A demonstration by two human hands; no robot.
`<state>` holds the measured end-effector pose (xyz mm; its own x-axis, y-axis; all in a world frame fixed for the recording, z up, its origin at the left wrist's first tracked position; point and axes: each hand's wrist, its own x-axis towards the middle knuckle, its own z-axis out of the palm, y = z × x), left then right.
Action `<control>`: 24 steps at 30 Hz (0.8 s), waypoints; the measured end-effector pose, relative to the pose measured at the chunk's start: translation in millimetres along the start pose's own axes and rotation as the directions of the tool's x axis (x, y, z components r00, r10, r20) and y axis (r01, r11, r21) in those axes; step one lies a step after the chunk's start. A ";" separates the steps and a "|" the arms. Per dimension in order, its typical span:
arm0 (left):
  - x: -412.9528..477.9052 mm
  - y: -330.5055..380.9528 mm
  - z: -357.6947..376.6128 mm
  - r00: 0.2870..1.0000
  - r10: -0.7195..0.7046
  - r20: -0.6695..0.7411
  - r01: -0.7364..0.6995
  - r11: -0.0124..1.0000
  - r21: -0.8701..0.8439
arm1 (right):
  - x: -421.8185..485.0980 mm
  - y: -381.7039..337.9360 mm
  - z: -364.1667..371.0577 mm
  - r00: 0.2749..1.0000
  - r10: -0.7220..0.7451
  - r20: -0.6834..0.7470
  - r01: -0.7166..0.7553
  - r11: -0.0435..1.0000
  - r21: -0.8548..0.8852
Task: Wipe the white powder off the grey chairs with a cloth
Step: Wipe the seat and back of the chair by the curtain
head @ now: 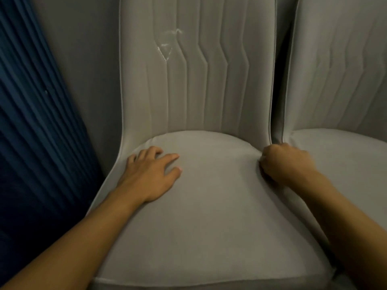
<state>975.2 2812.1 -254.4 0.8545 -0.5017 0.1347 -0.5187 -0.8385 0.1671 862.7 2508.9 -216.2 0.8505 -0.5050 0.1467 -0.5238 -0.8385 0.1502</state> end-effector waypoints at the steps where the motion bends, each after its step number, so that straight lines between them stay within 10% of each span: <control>1: -0.9 1.1 -0.6 1.000 -0.004 0.006 0.004 1.000 -0.001 | 3.2 -5.3 -0.7 1.000 0.002 -0.013 -0.001 0.998 0.060; 8: -7.5 2.6 -2.2 0.999 -0.004 0.036 0.004 1.000 -0.021 | 9.2 -41.4 5.3 0.996 -0.032 -0.080 0.047 0.978 0.204; 14: -4.8 -0.9 2.0 1.000 -0.009 0.005 0.009 0.999 -0.048 | -43.8 -56.8 -1.0 0.810 -0.561 -0.171 0.568 0.679 0.465; 19: 4.6 -21.3 -6.2 0.992 0.094 0.082 -0.079 0.983 -0.168 | -4.0 -85.5 5.5 0.982 -0.168 -0.082 0.187 0.884 0.428; 24: -9.1 -62.8 -16.8 0.966 0.239 0.102 -0.205 0.942 -0.267 | -52.9 -165.2 -7.9 0.836 -0.493 -0.241 0.549 0.754 0.361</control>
<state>999.5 2873.0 -249.8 0.7042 -0.7065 0.0704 -0.6713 -0.6302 0.3902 903.9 2675.7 -241.0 0.9579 0.0409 0.2843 0.0892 -0.9833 -0.1588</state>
